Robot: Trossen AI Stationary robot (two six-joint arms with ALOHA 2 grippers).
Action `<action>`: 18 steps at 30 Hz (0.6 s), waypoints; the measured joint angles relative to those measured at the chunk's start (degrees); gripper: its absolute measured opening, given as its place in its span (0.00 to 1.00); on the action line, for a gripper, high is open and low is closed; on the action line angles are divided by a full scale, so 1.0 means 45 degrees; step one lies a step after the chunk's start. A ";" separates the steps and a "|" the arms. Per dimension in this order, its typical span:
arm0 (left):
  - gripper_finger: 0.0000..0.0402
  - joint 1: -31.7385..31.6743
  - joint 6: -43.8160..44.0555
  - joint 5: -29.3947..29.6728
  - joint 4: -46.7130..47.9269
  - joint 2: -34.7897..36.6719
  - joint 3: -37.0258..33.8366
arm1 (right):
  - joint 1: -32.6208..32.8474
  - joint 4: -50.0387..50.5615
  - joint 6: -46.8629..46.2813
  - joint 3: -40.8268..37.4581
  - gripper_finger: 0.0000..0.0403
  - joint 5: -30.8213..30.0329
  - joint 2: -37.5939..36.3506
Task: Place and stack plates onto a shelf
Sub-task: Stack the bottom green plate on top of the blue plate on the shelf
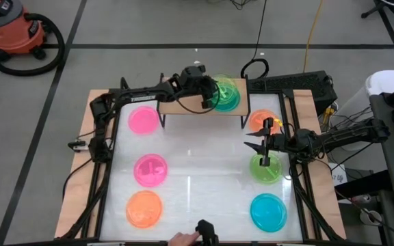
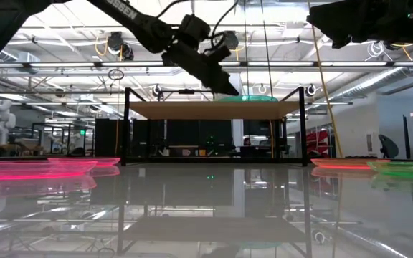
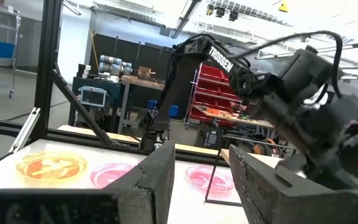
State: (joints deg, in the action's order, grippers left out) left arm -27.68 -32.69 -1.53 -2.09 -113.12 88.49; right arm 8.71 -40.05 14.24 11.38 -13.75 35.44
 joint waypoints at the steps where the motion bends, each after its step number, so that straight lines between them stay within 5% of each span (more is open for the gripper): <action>1: 0.37 0.0000 0.0003 -0.0004 0.0079 -0.0075 0.0000 | 0.0000 0.0000 0.0003 0.0000 0.34 -0.0004 0.0000; 18: 0.37 0.0850 0.0340 -0.0041 0.0845 -0.0063 0.0005 | 0.0000 -0.0005 0.0010 0.0000 0.34 -0.0012 0.0000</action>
State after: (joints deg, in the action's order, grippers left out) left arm -23.86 -31.16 -1.72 1.71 -113.40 88.51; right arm 8.71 -40.07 14.28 11.38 -13.80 35.44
